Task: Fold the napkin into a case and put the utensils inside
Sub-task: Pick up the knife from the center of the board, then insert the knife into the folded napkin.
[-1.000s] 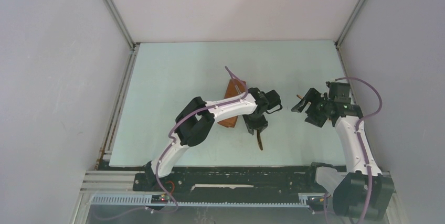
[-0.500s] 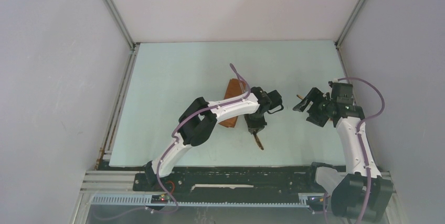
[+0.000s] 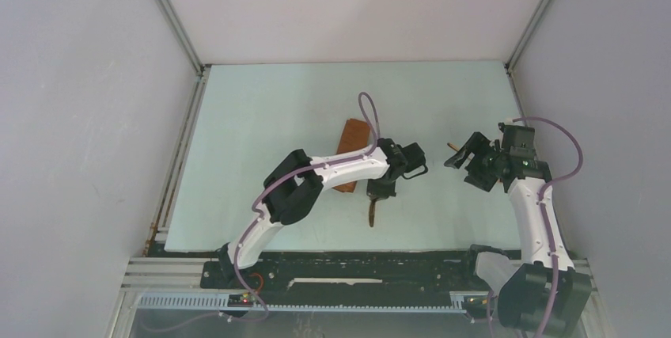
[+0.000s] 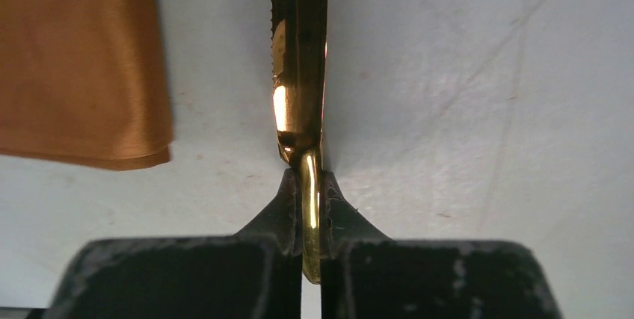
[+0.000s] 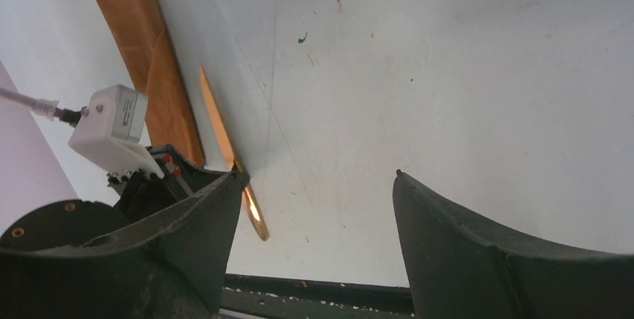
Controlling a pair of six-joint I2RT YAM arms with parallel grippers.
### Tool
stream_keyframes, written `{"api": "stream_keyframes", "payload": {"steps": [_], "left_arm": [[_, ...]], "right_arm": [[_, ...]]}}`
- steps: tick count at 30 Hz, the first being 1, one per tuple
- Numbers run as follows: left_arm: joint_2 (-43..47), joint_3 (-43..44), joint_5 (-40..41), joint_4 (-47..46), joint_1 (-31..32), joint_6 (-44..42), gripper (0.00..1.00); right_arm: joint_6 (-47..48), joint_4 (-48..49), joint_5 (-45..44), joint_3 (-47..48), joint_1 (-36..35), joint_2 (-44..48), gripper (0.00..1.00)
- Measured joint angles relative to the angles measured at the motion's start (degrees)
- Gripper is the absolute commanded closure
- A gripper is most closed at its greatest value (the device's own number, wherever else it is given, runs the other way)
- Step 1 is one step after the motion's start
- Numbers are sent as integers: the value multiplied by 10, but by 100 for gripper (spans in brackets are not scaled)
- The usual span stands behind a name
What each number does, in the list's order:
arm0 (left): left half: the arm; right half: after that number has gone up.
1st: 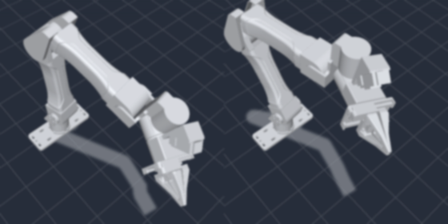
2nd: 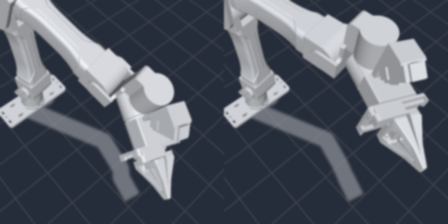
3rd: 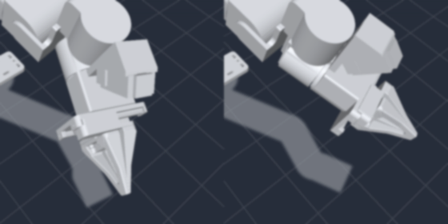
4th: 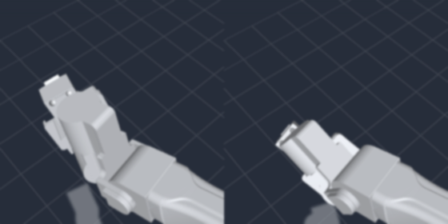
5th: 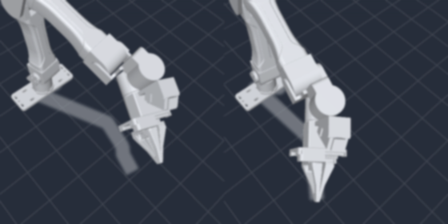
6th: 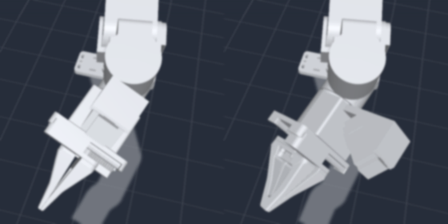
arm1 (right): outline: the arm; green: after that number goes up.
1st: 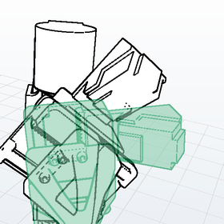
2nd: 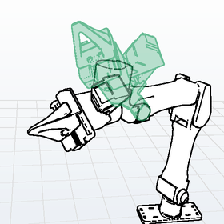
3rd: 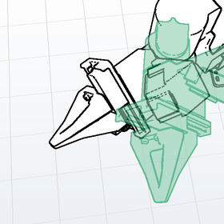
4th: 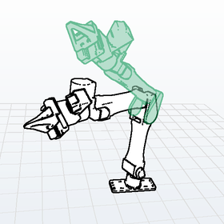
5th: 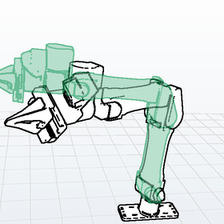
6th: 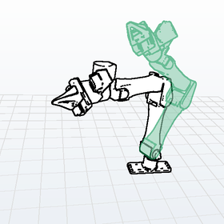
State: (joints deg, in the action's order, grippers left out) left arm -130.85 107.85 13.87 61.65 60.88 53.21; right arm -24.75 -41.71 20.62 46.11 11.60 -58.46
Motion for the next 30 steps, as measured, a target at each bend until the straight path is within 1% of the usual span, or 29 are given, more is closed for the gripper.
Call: {"api": "stream_keyframes", "payload": {"steps": [5,11,18,28,30], "left_arm": [[43,-55,36,-2,8,-38,100],[103,-86,64,-12,11,-68,100],[139,-88,74,-27,13,-104,100],[140,-72,118,-33,5,-210,100],[140,-62,119,-40,-4,-231,100]], "right_arm": [[0,0,-9,0,0,0,19],[0,0,-17,0,0,-2,19],[0,0,-29,0,-5,-3,19],[-2,0,-58,0,-34,-4,19],[-2,0,-65,0,-38,-7,17]]}}
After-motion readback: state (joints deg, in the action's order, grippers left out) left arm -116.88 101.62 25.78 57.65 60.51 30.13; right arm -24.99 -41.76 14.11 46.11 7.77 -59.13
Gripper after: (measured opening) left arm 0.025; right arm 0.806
